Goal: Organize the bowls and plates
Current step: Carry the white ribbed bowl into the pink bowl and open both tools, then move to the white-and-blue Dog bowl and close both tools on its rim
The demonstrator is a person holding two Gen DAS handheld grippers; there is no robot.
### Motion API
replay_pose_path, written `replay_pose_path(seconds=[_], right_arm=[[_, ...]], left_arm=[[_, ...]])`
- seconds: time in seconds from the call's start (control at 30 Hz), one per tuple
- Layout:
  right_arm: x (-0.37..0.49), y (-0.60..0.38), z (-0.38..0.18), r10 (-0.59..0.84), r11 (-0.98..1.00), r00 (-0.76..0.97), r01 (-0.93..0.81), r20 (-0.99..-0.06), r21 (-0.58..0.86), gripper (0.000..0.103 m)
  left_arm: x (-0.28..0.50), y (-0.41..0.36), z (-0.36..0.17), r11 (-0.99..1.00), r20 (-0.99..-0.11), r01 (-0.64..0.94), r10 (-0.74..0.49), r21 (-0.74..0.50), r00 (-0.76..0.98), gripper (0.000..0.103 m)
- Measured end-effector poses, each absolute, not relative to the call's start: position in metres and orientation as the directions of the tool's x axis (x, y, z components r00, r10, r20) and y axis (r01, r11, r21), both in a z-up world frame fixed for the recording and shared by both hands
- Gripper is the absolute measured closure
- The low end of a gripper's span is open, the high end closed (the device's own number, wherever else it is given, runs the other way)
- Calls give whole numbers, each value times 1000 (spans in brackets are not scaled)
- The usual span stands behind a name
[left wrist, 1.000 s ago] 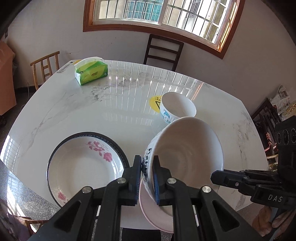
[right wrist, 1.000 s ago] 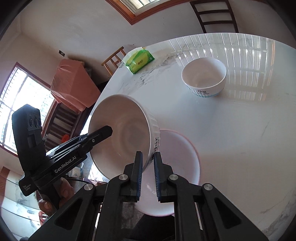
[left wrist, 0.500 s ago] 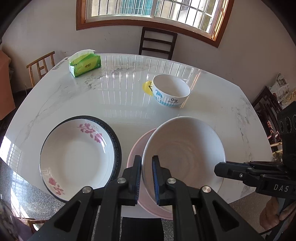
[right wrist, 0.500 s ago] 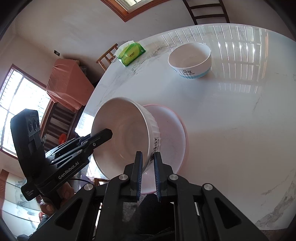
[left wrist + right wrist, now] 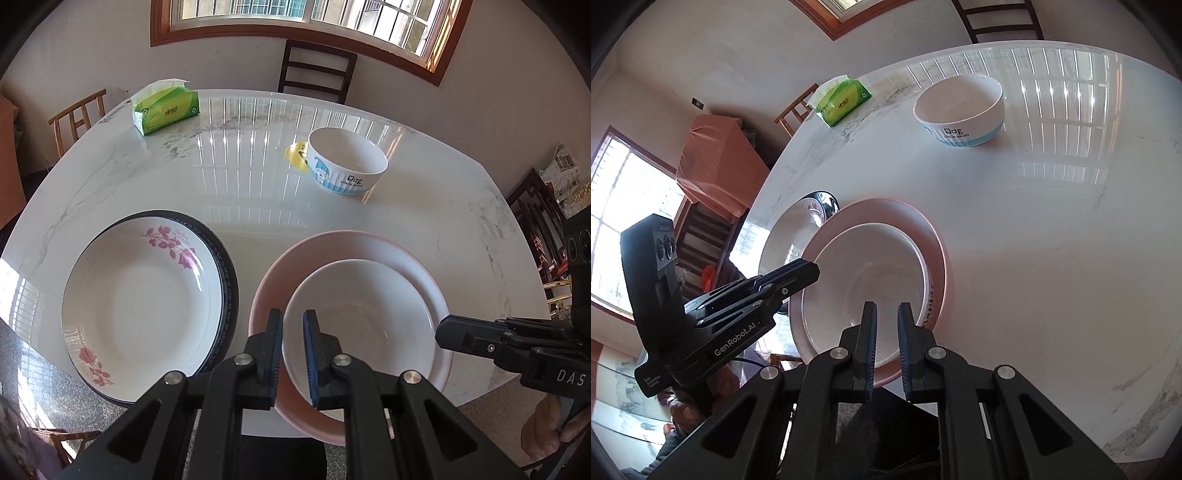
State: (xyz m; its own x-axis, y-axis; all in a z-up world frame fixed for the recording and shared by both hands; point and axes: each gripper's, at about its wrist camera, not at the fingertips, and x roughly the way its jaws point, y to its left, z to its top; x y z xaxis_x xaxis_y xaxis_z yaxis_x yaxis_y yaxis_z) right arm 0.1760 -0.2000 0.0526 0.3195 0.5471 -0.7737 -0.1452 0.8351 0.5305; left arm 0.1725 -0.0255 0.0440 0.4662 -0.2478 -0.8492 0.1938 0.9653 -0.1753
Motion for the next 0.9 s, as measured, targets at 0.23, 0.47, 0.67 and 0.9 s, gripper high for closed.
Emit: replay_pose_path(seconds=[0.23, 0.47, 0.67, 0.9], right_arm=[[166, -220, 65, 479, 871, 458, -138, -749, 472, 40], [172, -273, 52, 49, 989, 726, 59, -686, 133, 27], [177, -293, 43, -119, 988, 874, 150, -472, 29, 23], [227, -291, 30, 191, 975, 732, -65, -655, 211, 23]], left_arm=[[155, -25, 67, 961, -776, 235, -260, -148, 575, 79], [143, -5, 74, 940, -689, 200, -339, -277, 640, 70], [143, -11, 90, 953, -623, 206, -302, -223, 722, 56], [202, -38, 101, 953, -704, 294, -260, -76, 661, 56]])
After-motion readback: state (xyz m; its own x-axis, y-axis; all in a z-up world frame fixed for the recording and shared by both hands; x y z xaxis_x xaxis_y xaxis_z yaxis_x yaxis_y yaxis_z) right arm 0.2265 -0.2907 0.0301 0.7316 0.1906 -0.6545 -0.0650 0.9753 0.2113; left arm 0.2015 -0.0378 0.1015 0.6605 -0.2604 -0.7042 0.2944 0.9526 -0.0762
